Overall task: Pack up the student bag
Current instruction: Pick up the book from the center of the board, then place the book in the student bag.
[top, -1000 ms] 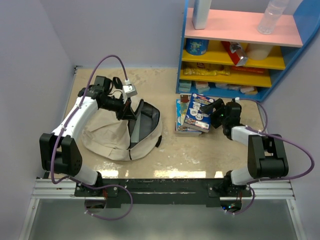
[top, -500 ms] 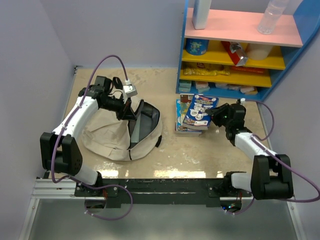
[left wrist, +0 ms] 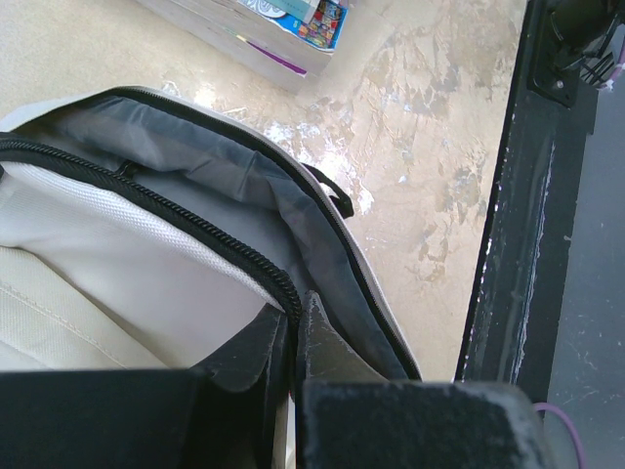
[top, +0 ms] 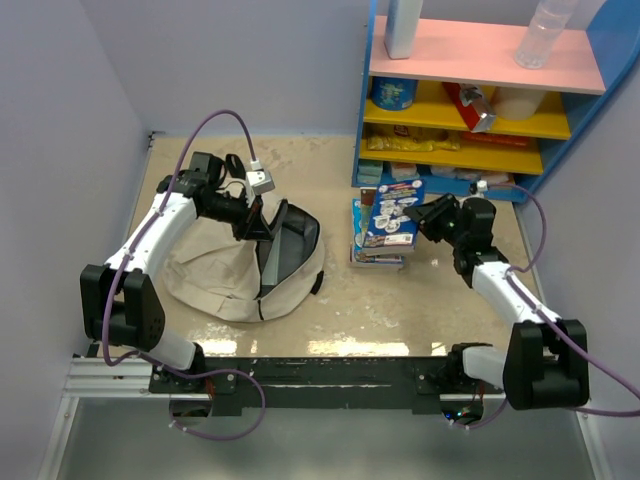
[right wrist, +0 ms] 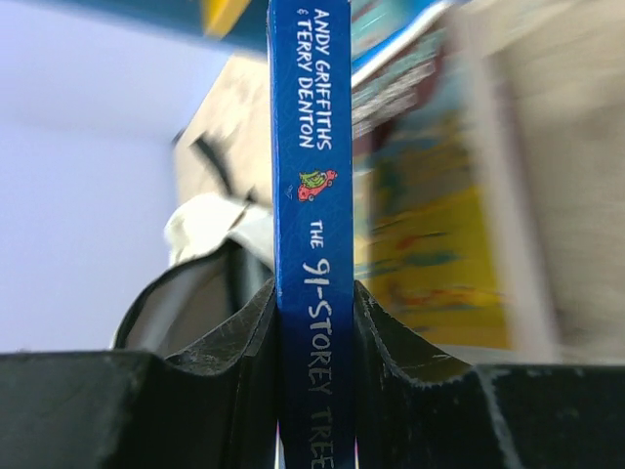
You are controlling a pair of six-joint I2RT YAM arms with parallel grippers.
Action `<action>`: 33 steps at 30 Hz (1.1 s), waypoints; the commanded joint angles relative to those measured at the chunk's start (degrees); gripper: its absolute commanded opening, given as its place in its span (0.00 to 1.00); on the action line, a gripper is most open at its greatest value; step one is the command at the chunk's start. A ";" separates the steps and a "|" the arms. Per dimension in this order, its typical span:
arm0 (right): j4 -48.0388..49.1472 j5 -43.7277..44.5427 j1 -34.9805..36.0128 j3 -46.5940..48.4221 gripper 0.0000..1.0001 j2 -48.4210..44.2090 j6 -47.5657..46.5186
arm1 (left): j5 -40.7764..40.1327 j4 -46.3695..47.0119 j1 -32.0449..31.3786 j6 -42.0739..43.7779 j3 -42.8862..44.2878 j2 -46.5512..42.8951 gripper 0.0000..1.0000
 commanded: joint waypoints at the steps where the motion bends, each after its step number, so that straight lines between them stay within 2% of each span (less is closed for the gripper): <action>1: 14.67 -15.15 5.35 6.44 0.00 1.97 2.96 | 2.63 -0.80 0.09 0.91 1.65 0.12 0.00; 8: 25.66 -19.65 11.43 8.40 0.00 6.89 8.67 | 2.19 -0.79 0.09 0.82 2.00 -0.40 0.00; 12: 34.94 -19.13 14.32 6.29 0.00 11.89 13.85 | 1.93 -0.27 0.09 0.04 2.00 -0.76 0.00; 17: 39.81 -15.87 20.21 5.49 0.00 18.13 18.25 | 2.02 0.08 0.18 -0.58 2.26 -0.93 0.00; 21: 48.77 -15.78 23.29 4.17 0.00 24.81 23.79 | 1.75 0.44 0.18 -0.85 2.27 -1.46 0.00; 23: 49.05 -15.35 23.82 3.65 0.00 26.75 24.50 | 1.58 0.35 0.18 -0.85 2.27 -1.81 0.00; 29: 38.07 -12.71 24.26 2.15 0.00 25.97 20.73 | 0.96 0.17 0.09 -0.49 2.00 -2.16 0.00; 33: 37.45 -13.23 24.87 1.01 0.00 27.54 20.63 | 1.22 0.35 0.18 -0.58 2.09 -1.81 0.00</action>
